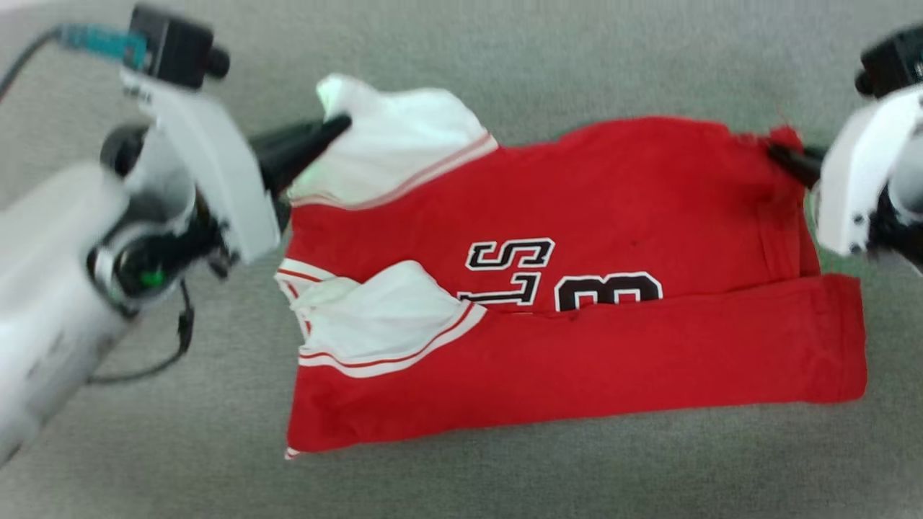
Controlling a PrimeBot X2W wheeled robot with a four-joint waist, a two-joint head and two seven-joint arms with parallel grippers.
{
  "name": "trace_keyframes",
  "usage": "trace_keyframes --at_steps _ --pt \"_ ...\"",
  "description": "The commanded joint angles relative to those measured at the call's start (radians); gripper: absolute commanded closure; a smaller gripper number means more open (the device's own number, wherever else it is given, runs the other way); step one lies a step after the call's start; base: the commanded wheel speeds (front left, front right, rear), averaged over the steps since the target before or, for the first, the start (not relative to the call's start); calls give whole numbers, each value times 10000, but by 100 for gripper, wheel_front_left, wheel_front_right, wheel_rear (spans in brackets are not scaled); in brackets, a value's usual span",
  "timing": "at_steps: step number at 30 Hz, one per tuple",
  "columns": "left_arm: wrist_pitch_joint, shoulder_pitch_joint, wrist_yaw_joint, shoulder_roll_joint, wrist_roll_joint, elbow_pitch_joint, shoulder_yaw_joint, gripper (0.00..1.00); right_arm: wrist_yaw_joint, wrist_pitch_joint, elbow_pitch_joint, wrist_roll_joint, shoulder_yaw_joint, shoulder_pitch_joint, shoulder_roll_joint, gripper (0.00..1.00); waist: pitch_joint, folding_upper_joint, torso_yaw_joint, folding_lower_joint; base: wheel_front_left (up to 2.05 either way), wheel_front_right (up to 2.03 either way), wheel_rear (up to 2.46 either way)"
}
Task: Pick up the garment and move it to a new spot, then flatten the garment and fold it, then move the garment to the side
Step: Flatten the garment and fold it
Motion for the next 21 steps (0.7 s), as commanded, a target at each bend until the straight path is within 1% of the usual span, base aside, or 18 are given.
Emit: trace_keyframes --at_steps 1,4,5,8,12,15,18,21 --pt "-262 465 9 304 -84 -521 -53 100 5 20 -367 228 -94 477 -306 100 -708 0 450 0 0 0 0" --pt "-778 1134 10 937 -160 -1542 -126 100 5 35 -1169 536 -249 1344 -783 100 -864 0 527 0 0 0 0" --pt "-778 1134 10 937 -160 -1542 -126 100 5 35 -1169 536 -249 1344 -783 100 -864 0 527 0 0 0 0" --pt "-1329 1826 9 1473 -189 -2455 -236 100 5 87 -1904 757 -577 2245 -1137 100 -974 0 578 0 0 0 0" --pt "-1950 2848 10 2074 -199 -3424 -534 100 5 202 -2740 610 -1108 3438 -1517 100 -1048 0 615 0 0 0 0" --pt "-2290 3528 10 2313 -174 -3791 -825 100 5 264 -3228 472 -1587 4377 -1586 100 -1029 0 673 0 0 0 0" --pt "-2648 4071 8 2173 -127 -3682 -1018 100 5 395 -3555 341 -2135 5140 -1467 100 -960 0 725 0 0 0 0" --pt "-2914 4411 8 1759 -129 -3372 -1149 100 5 506 -3666 153 -2506 5671 -1156 100 -873 0 786 0 0 0 0"
